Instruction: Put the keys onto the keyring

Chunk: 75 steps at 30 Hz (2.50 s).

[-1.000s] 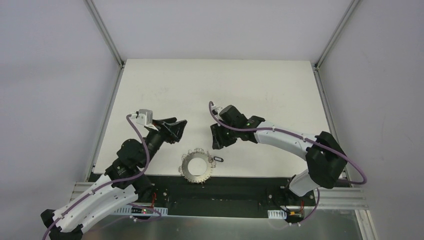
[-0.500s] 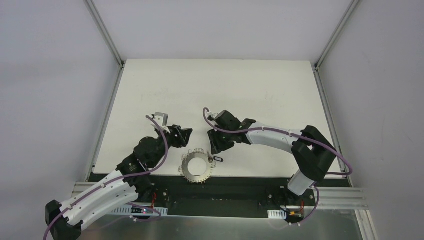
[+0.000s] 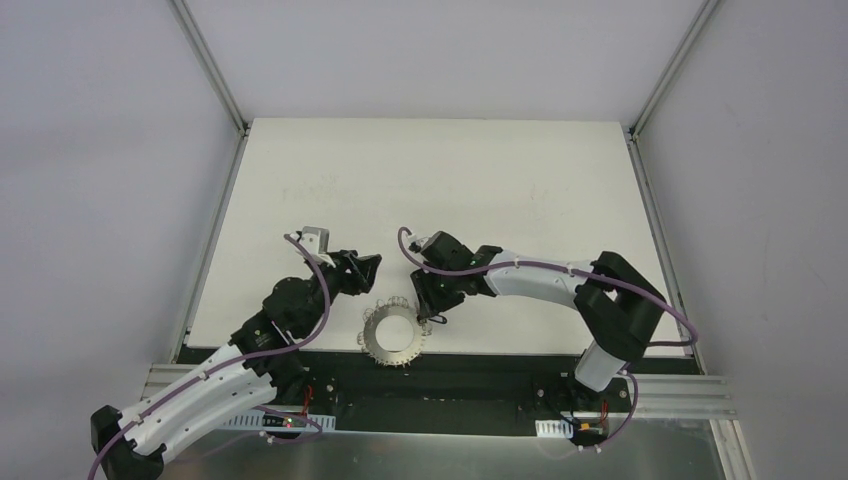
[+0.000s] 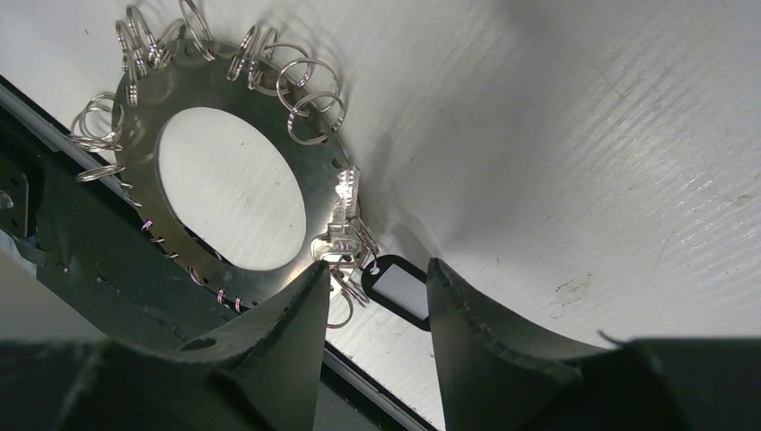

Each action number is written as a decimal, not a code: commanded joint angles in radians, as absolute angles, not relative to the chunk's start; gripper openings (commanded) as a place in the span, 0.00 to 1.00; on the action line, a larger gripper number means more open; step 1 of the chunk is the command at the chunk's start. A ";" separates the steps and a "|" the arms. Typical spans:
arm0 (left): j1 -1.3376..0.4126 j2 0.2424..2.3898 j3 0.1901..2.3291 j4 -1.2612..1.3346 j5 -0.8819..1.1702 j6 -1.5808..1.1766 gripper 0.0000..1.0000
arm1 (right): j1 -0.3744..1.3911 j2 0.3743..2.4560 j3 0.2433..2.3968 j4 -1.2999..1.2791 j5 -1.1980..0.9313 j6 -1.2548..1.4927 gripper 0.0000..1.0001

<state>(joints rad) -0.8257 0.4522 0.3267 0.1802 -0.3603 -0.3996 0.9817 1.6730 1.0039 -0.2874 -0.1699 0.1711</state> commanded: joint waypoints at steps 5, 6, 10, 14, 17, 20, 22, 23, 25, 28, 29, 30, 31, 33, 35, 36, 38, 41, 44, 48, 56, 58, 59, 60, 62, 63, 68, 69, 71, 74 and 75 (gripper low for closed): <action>-0.832 0.442 0.315 0.199 -0.387 -0.377 0.60 | 0.995 1.704 1.019 -0.292 -0.129 0.192 0.43; -0.831 0.444 0.315 0.200 -0.387 -0.377 0.60 | 0.997 1.708 1.019 -0.290 -0.127 0.192 0.43; -0.832 0.450 0.315 0.203 -0.387 -0.377 0.60 | 1.000 1.715 1.019 -0.273 -0.127 0.190 0.41; -0.832 0.457 0.314 0.206 -0.388 -0.377 0.61 | 1.007 1.700 1.025 -0.261 -0.108 0.170 0.40; -0.832 0.461 0.314 0.207 -0.391 -0.376 0.61 | 1.011 1.691 1.035 -0.268 -0.078 0.142 0.38; -0.831 0.461 0.314 0.207 -0.392 -0.374 0.60 | 1.012 1.675 1.040 -0.265 -0.052 0.121 0.36; -0.832 0.461 0.314 0.207 -0.394 -0.373 0.61 | 1.011 1.667 1.038 -0.260 -0.044 0.106 0.36; -0.832 0.461 0.313 0.205 -0.395 -0.372 0.61 | 1.012 1.664 1.038 -0.256 -0.041 0.100 0.36; -0.833 0.461 0.313 0.205 -0.396 -0.371 0.60 | 1.015 1.656 1.036 -0.247 -0.043 0.088 0.36; -0.832 0.459 0.315 0.203 -0.396 -0.370 0.61 | 1.019 1.651 1.037 -0.239 -0.048 0.070 0.35; -0.832 0.459 0.315 0.203 -0.397 -0.370 0.61 | 1.021 1.651 1.039 -0.237 -0.048 0.064 0.35; -0.832 0.459 0.313 0.201 -0.398 -0.370 0.61 | 1.024 1.651 1.040 -0.234 -0.049 0.058 0.35; -0.832 0.458 0.313 0.200 -0.399 -0.369 0.61 | 1.027 1.649 1.041 -0.231 -0.048 0.053 0.35; -0.831 0.455 0.313 0.198 -0.399 -0.368 0.61 | 1.033 1.643 1.042 -0.222 -0.053 0.042 0.35; -0.832 0.451 0.313 0.197 -0.400 -0.369 0.61 | 1.038 1.636 1.043 -0.217 -0.071 0.032 0.35; -0.832 0.451 0.313 0.197 -0.399 -0.369 0.61 | 1.041 1.634 1.045 -0.219 -0.079 0.021 0.36; -0.832 0.450 0.313 0.195 -0.397 -0.369 0.61 | 1.045 1.633 1.049 -0.230 -0.094 0.006 0.36; -0.833 0.446 0.312 0.195 -0.393 -0.369 0.61 | 1.047 1.634 1.059 -0.267 -0.107 -0.043 0.36; -0.832 0.440 0.311 0.190 -0.393 -0.368 0.61 | 1.049 1.614 1.064 -0.317 -0.136 -0.101 0.35; -0.832 0.438 0.311 0.190 -0.393 -0.367 0.61 | 1.054 1.547 1.037 -0.326 -0.131 -0.168 0.36; -0.833 0.420 0.310 0.179 -0.400 -0.370 0.60 | 1.099 1.515 0.992 -0.185 -0.125 -0.213 0.39; -0.832 0.400 0.308 0.166 -0.410 -0.368 0.60 | 1.104 1.537 1.003 -0.176 -0.126 -0.215 0.39; -0.832 0.389 0.307 0.159 -0.418 -0.366 0.60 | 1.105 1.547 1.005 -0.164 -0.127 -0.213 0.39; -0.831 0.377 0.307 0.150 -0.427 -0.365 0.60 | 1.106 1.559 1.005 -0.145 -0.128 -0.211 0.39; -0.832 0.355 0.305 0.139 -0.441 -0.362 0.60 | 1.107 1.578 1.002 -0.112 -0.133 -0.208 0.40; -0.832 0.344 0.303 0.136 -0.446 -0.361 0.60 | 1.107 1.586 0.999 -0.089 -0.130 -0.206 0.40; -0.831 0.325 0.300 0.127 -0.456 -0.359 0.60 | 1.107 1.621 0.976 0.028 -0.111 -0.204 0.42; -0.832 0.327 0.301 0.127 -0.453 -0.359 0.60 | 1.107 1.629 0.977 0.037 -0.109 -0.203 0.42; -0.831 0.333 0.302 0.128 -0.451 -0.360 0.60 | 1.108 1.647 0.983 0.049 -0.116 -0.202 0.43; -0.832 0.340 0.305 0.129 -0.449 -0.360 0.59 | 1.108 1.674 1.005 0.024 -0.147 -0.196 0.43; -0.832 0.342 0.304 0.129 -0.448 -0.360 0.59 | 1.107 1.679 1.008 0.013 -0.162 -0.191 0.43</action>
<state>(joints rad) -0.8257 0.3340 0.3115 0.1162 -0.4301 -0.3759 1.1061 1.6566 0.9775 -0.0128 -0.1207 -0.1925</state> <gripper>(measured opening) 0.597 0.430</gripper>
